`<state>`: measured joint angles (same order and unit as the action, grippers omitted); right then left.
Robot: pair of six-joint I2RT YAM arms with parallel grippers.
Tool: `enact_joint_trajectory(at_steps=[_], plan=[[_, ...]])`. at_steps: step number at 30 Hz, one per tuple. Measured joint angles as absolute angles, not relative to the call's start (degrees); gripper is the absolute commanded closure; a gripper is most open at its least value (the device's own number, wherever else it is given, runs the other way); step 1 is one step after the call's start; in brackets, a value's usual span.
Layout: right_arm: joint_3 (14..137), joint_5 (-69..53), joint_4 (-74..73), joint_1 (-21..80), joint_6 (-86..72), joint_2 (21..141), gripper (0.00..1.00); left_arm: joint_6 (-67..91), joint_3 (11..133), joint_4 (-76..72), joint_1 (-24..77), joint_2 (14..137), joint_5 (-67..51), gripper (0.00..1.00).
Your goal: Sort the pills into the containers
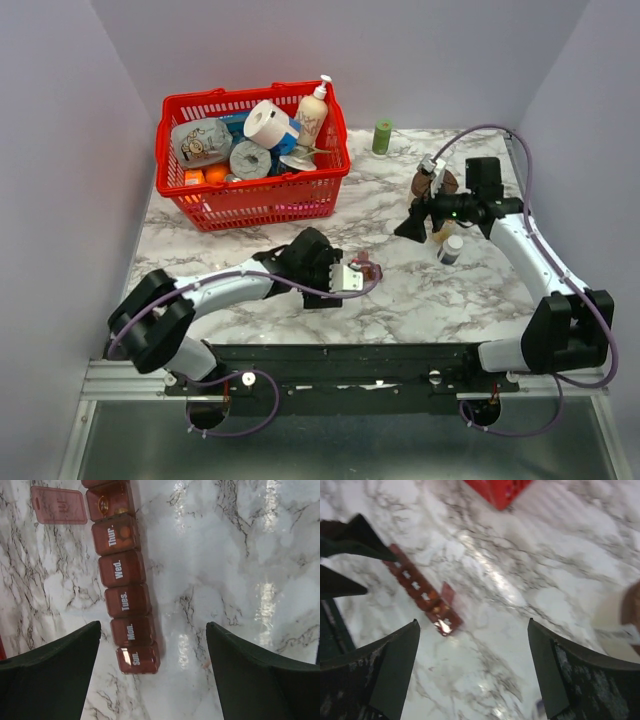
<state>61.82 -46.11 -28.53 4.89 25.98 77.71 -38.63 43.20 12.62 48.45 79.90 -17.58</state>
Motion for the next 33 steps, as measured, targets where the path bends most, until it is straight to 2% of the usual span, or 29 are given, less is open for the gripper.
enact_joint_trajectory(at_steps=[3,7,10,12,15,16,19,20,23,29,33], plan=[[61.82,-50.43,-28.40,7.22,21.98,80.25,0.14,-40.60,46.78,12.73,48.05,86.17,-17.37,0.13],[61.78,-52.60,-28.38,7.55,18.72,82.37,0.15,-41.56,48.80,12.97,47.44,90.72,-16.95,0.25],[61.78,-52.66,-28.36,7.55,17.02,83.11,0.17,-42.02,50.68,14.09,47.09,93.43,-16.56,0.28],[61.78,-52.40,-28.12,7.55,15.86,83.74,0.27,-42.00,52.14,14.74,46.98,94.54,-15.90,0.31],[61.76,-51.46,-27.22,8.16,13.69,85.60,0.29,-41.71,52.45,15.29,46.98,94.76,-15.09,0.46],[61.76,-50.98,-27.00,8.45,13.06,86.35,0.29,-41.76,52.45,15.49,46.98,94.76,-15.03,0.56],[61.78,-49.47,-26.41,10.35,11.51,88.77,0.33,-41.10,52.45,15.59,46.98,94.76,-14.09,0.75],[61.82,-48.88,-26.37,11.25,11.18,89.62,0.48,-40.64,52.45,15.57,47.00,94.76,-13.89,0.76],[63.07,-47.44,-26.48,13.34,9.85,92.55,0.66,-40.36,52.42,15.33,47.29,94.76,-13.37,0.80],[68.40,-46.87,-25.63,14.37,6.96,100.07,0.78,-39.77,52.38,15.29,47.83,94.76,-12.82,0.81],[68.29,-45.91,-26.00,15.70,6.87,102.69,0.82,-39.29,52.38,15.31,48.01,94.76,-12.73,0.82]])
